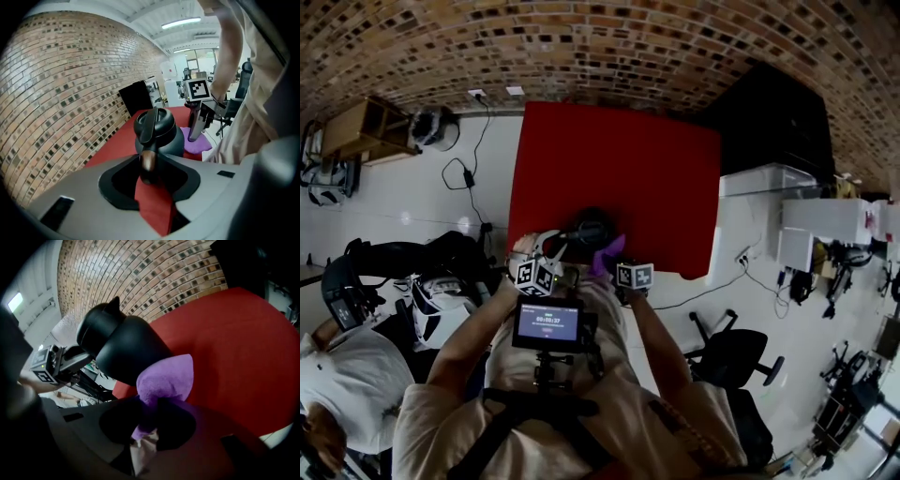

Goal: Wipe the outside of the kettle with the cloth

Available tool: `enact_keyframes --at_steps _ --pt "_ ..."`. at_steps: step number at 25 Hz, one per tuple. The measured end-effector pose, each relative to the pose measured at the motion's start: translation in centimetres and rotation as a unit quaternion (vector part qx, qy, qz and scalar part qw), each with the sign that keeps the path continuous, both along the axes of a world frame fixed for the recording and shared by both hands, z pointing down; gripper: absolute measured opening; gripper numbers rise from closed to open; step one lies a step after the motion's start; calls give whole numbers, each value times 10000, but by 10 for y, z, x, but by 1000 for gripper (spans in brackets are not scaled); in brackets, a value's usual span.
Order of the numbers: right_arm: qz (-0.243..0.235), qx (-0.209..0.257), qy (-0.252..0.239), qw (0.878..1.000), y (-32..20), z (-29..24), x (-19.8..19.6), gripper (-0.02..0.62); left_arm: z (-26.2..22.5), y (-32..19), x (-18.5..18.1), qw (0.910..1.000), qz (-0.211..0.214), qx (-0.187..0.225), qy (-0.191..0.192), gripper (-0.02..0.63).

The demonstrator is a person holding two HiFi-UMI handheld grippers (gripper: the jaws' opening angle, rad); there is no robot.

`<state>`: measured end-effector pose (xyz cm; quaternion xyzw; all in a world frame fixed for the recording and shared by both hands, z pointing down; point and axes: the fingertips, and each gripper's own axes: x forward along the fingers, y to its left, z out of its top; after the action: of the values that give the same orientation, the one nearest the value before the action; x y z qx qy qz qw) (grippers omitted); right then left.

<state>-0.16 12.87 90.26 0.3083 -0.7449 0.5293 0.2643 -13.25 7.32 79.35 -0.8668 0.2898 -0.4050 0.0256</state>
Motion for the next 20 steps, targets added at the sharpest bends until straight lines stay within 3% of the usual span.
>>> enact_keyframes --at_steps 5,13,15,20 --pt "312 306 -168 9989 -6 -19 17 94 1 5 -19 9978 -528 -300 248 153" --pt "1138 967 -244 9885 -34 -48 59 95 6 25 -57 9910 -987 -498 759 161" --pt "1271 1166 -138 9849 -39 -57 74 95 -13 19 -66 9812 -1405 -645 1152 161" --pt "1579 1906 12 9689 -52 -116 115 95 -39 9 -87 9422 -2347 -879 2223 160"
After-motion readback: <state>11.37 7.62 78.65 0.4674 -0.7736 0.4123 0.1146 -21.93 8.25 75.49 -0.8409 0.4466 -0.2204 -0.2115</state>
